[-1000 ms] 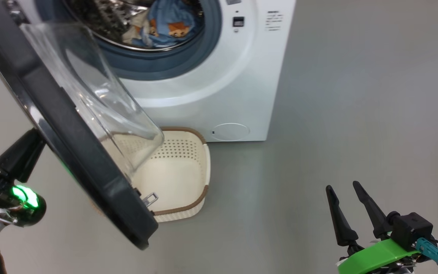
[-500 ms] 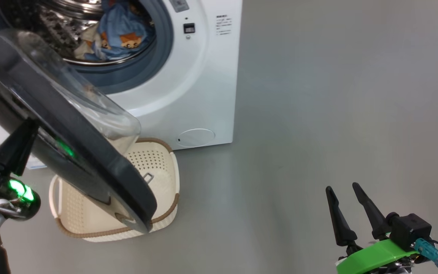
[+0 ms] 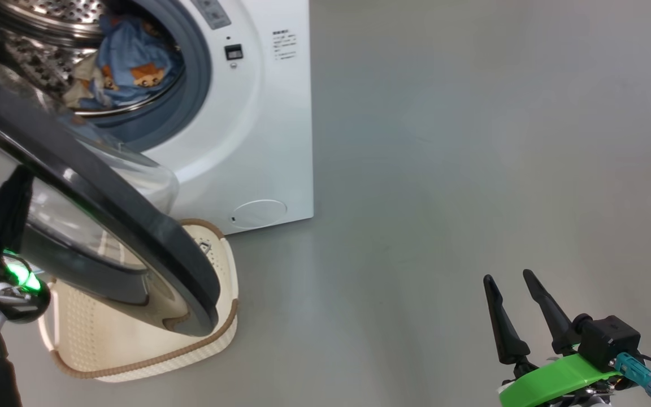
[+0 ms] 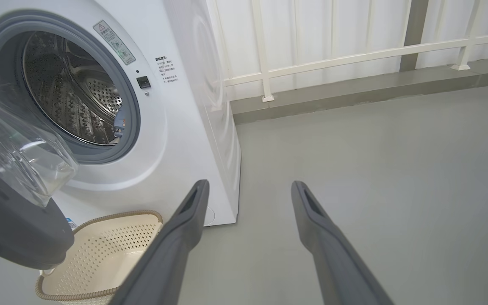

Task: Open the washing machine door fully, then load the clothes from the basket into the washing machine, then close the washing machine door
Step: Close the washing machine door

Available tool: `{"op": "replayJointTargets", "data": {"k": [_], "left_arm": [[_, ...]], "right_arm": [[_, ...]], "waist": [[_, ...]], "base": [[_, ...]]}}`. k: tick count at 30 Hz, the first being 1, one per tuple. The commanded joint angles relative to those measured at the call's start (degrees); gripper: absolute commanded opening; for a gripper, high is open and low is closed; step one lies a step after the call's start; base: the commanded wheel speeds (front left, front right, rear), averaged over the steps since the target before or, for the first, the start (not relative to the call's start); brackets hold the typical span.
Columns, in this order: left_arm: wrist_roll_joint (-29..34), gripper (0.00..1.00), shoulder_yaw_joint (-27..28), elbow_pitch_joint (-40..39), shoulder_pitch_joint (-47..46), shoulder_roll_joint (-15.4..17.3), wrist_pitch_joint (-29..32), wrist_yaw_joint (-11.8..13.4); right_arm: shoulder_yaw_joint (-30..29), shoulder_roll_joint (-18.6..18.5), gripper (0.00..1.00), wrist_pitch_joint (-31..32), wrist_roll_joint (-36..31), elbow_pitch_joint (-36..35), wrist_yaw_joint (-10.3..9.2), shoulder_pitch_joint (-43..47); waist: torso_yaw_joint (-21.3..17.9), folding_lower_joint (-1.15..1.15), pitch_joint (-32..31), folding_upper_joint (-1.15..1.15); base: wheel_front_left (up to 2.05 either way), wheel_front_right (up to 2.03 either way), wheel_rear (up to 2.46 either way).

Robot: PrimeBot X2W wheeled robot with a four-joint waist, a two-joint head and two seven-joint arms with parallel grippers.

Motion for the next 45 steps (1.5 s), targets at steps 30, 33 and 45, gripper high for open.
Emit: {"op": "replayJointTargets", "data": {"k": [30,33,45], "left_arm": [[1.6,0.00,-1.0,1.9,-5.9,2.7,-11.6,-0.6],[1.3,0.00,-1.4,1.8,-5.7,2.9,-12.3,-0.6],[-0.2,0.00,-3.2,-0.3,-3.1,2.9,-12.7,-0.6]], "right_arm": [[2.1,-0.2,1.00,-0.3,0.6,-1.5,0.35,-2.4],[1.9,-0.1,1.00,-0.4,0.6,-1.4,0.35,-2.4],[1.5,0.1,1.00,-0.8,0.6,-0.8,0.35,-2.2]], "waist": [[-3.4,0.00,2.0,0.00],[-3.3,0.00,2.1,0.00],[-0.4,0.00,0.6,0.00]], "base": [[0.00,0.00,0.00],[0.00,0.00,0.00],[0.00,0.00,0.00]]}}
